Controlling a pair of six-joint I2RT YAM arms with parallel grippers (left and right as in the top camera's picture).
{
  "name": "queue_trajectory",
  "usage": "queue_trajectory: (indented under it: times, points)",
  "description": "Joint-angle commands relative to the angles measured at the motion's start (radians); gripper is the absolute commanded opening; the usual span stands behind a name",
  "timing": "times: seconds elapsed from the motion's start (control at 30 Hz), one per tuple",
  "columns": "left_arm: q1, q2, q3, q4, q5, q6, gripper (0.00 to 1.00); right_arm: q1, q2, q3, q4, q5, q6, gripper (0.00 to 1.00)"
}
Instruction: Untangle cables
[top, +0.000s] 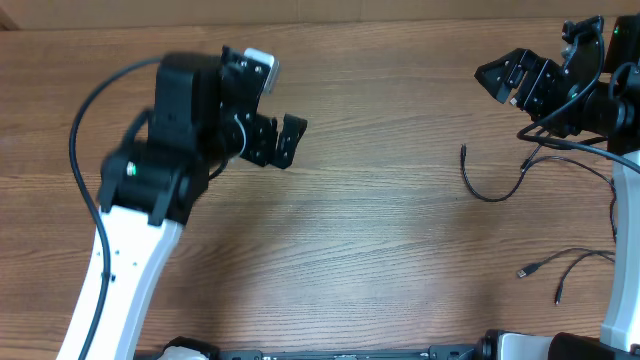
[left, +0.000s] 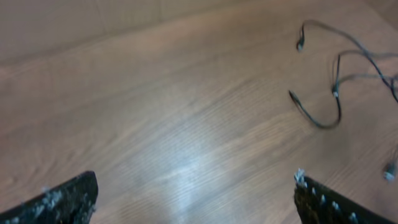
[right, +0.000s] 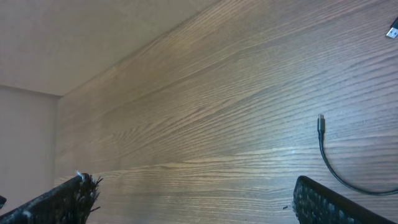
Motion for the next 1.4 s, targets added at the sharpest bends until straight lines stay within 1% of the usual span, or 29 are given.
queue_trajectory:
  times: [0.0,0.2,0.33,0.5,0.53,0.6,0.73,0.93,1.07,1.27,1.37]
  points:
    - [-0.003,-0.148,-0.200,0.120,-0.026,0.058,1.00,0.005,-0.012,0.019,0.005,-0.002,-0.004,1.00]
    - [-0.002,-0.350,-0.515,0.373,-0.049,0.060,1.00,0.005,-0.012,0.019,0.005,-0.002,-0.004,1.00]
    - [0.005,-0.500,-0.748,0.577,-0.048,0.059,0.99,0.005,-0.012,0.019,0.005,-0.002,-0.004,1.00]
    - [0.042,-0.676,-1.015,0.843,-0.049,-0.009,1.00,0.005,-0.012,0.019,0.005,-0.002,-0.004,1.00]
    - [0.047,-0.693,-1.039,0.873,-0.048,-0.014,1.00,0.005,-0.012,0.019,0.005,-0.002,-0.004,1.00]
    - [0.074,-0.777,-1.157,1.037,-0.048,-0.037,0.99,0.005,-0.012,0.019,0.005,-0.002,-0.004,1.00]
    - [0.123,-0.898,-1.278,1.176,-0.049,-0.079,1.00,0.005,-0.012,0.019,0.005,-0.002,-0.004,1.00]
    - [0.183,-1.020,-1.382,1.249,-0.052,-0.131,1.00,0.005,-0.012,0.019,0.005,-0.002,-0.004,1.00]
    - [0.216,-1.116,-1.463,1.288,-0.053,-0.139,0.99,0.005,-0.012,0.019,0.005,-0.002,-0.004,1.00]
    - [0.236,-1.194,-1.464,1.177,-0.084,-0.142,1.00,0.005,-0.012,0.019,0.005,-0.002,-0.004,1.00]
    - [0.256,-1.255,-1.464,1.057,-0.112,-0.143,1.00,0.005,-0.012,0.019,0.005,-0.002,-0.004,1.00]
